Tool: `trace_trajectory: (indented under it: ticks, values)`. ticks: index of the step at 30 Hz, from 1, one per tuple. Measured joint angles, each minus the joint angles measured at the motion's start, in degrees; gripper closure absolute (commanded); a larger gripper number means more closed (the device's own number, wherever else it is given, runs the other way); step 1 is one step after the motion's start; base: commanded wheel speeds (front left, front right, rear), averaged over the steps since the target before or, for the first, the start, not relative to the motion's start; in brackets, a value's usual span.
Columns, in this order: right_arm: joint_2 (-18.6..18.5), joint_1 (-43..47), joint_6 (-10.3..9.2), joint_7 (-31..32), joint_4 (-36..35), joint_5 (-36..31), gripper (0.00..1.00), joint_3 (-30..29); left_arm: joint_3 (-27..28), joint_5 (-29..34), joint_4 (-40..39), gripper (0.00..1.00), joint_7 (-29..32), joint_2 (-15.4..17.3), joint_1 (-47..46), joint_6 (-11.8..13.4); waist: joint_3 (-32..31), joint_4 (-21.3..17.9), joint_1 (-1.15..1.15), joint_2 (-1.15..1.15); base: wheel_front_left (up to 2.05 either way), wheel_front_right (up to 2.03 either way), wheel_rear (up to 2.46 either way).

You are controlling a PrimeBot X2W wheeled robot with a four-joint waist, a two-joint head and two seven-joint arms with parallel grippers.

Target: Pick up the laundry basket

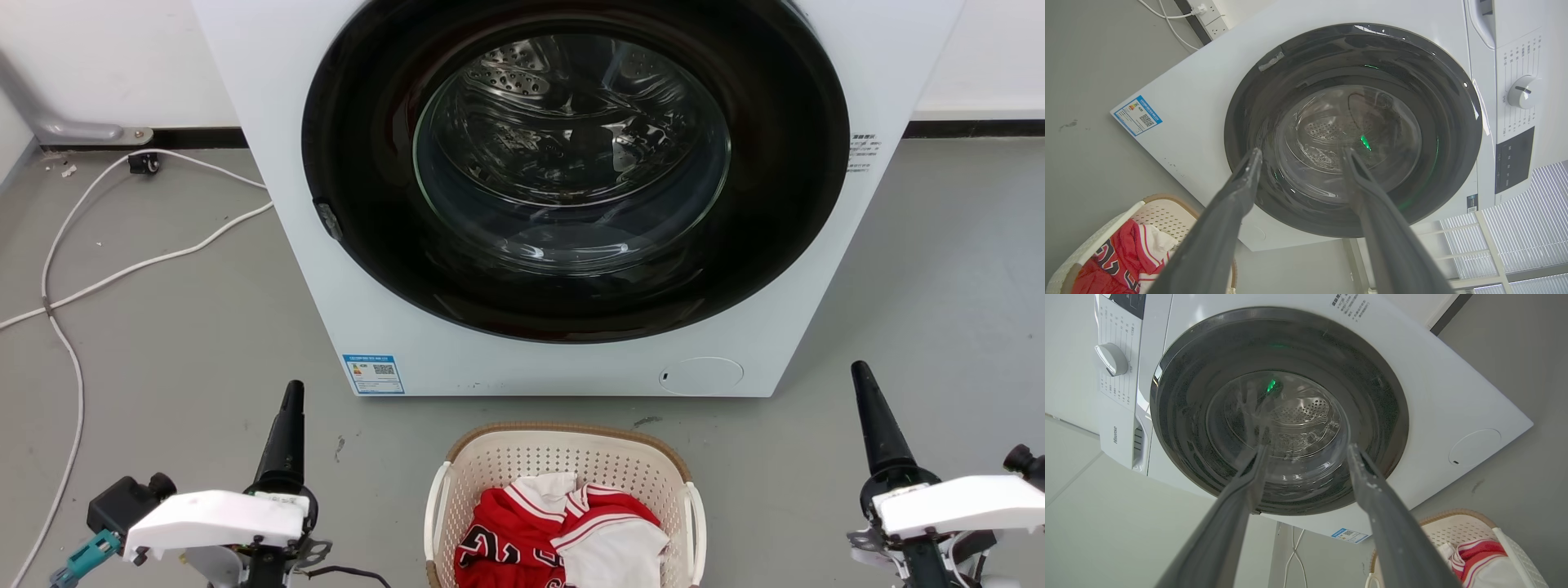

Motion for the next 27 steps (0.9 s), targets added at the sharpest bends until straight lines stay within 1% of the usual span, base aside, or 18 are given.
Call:
trace_trajectory:
  ticks: [3, 9, 19, 27]
  values:
    - [0.0, 0.4, 0.00, -0.6, -0.9, -4.8, 0.00, 0.7, -0.7, 3.5, -0.8, 0.00, -0.7, 0.0, 0.1, 0.8, 0.0, 0.0, 0.00, 0.00, 0.00, 0.00, 0.00]
    - [0.0, 0.6, 0.00, -1.9, -2.3, -12.0, 0.00, 1.5, -1.6, 9.5, -2.1, 0.00, -1.9, 0.0, 0.2, 1.7, 0.1, 0.0, 0.00, 0.00, 0.00, 0.00, 0.00]
    - [0.0, 1.3, 0.00, -3.9, -4.2, -22.4, 0.00, 2.8, -2.9, 18.3, -4.1, 0.00, -3.9, 0.0, 0.9, 1.4, 0.1, 0.1, 0.00, 0.00, 0.00, 0.00, 0.00]
    - [0.0, 2.3, 0.00, -5.3, -4.7, -29.6, 0.00, 3.4, -3.6, 25.3, -5.0, 0.00, -5.2, 0.0, 1.5, 1.4, 0.1, 0.1, 0.00, 0.00, 0.00, 0.00, 0.00]
